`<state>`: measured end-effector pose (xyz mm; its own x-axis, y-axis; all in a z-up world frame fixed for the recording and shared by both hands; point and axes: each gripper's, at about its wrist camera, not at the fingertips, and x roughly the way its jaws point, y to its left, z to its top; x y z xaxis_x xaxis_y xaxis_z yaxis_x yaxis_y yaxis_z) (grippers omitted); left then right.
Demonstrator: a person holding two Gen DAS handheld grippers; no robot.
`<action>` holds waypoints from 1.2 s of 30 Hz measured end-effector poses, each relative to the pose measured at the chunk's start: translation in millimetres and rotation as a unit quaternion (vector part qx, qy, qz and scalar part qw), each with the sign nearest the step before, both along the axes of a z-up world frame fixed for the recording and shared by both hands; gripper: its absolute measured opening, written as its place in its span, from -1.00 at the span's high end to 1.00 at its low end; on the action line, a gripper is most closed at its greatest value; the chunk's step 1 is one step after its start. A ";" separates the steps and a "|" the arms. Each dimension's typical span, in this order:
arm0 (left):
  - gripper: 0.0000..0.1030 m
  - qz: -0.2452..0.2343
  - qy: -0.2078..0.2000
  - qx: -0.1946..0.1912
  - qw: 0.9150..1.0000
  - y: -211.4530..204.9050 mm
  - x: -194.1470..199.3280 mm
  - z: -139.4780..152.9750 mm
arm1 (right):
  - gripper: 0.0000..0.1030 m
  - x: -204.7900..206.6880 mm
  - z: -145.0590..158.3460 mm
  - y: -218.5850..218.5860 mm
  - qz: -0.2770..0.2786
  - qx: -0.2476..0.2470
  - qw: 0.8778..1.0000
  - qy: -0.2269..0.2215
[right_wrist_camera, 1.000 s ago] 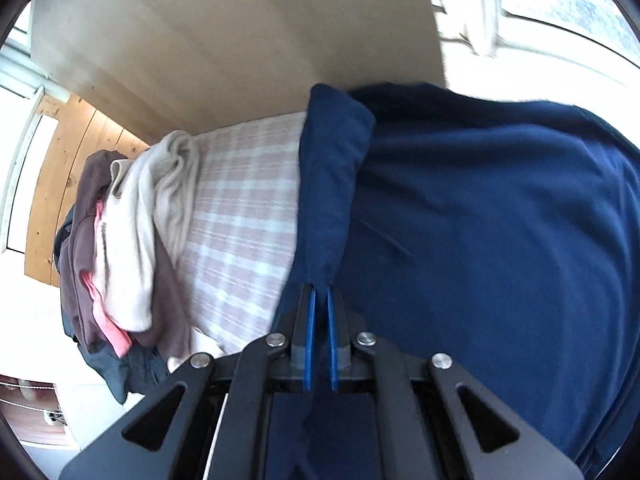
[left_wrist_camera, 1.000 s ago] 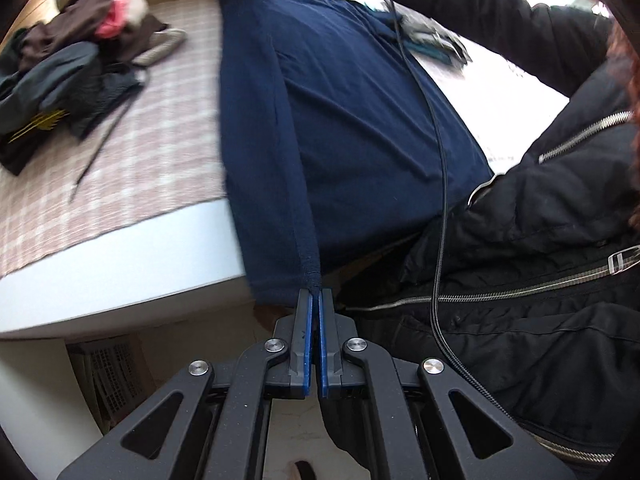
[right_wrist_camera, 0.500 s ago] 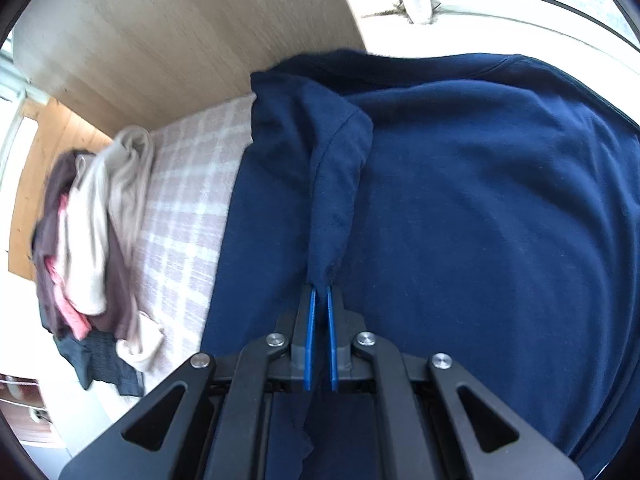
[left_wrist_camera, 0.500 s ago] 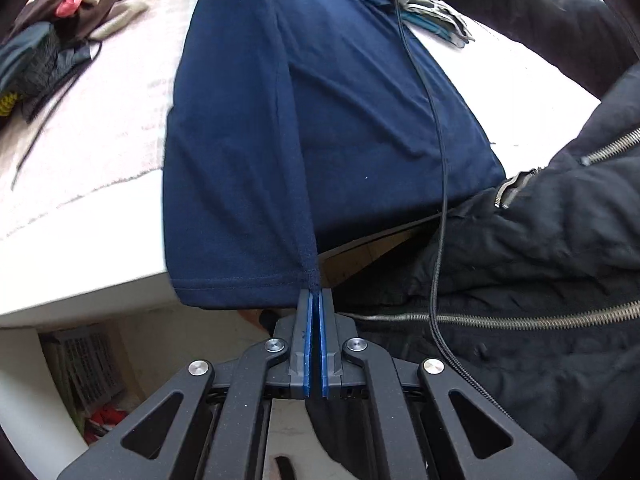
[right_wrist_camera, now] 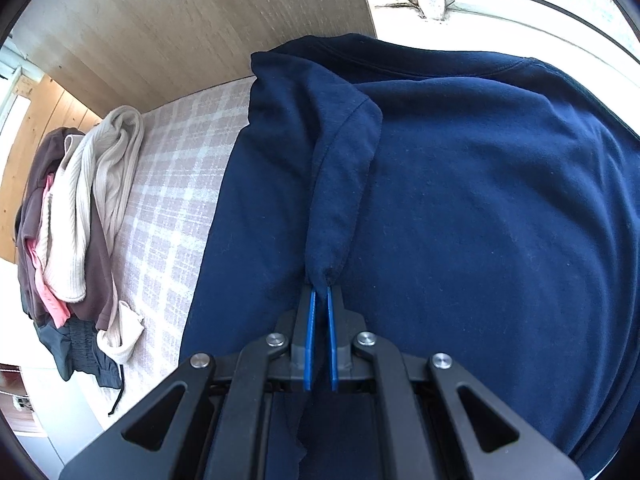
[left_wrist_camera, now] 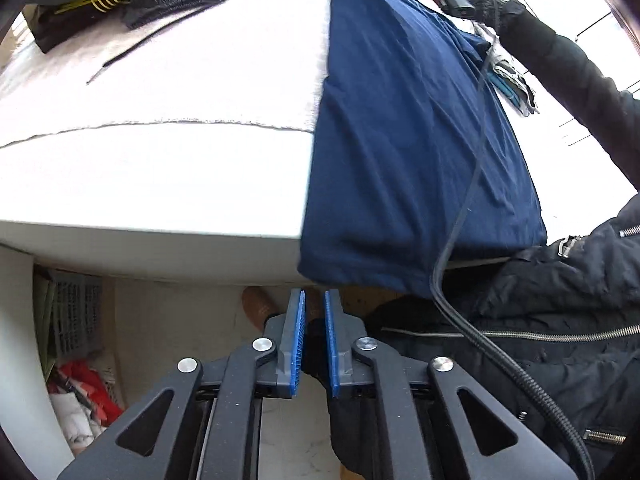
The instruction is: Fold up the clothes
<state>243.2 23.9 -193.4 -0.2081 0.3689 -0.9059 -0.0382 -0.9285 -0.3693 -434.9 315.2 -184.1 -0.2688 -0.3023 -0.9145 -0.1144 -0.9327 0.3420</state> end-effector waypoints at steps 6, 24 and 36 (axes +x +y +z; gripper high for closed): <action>0.56 -0.031 -0.006 0.008 0.999 -5.4 -13.0 -9.8 | 0.89 -9.2 2.6 -8.9 0.002 0.010 1.000 0.001; 0.94 -0.027 -0.001 0.046 0.999 -10.6 -2.1 -0.5 | 0.89 -11.7 0.8 -18.6 0.022 0.020 1.000 -0.001; 0.96 0.011 -0.048 0.042 0.998 -18.9 8.2 -29.3 | 0.86 -0.5 4.1 -6.0 0.047 0.010 0.999 -0.005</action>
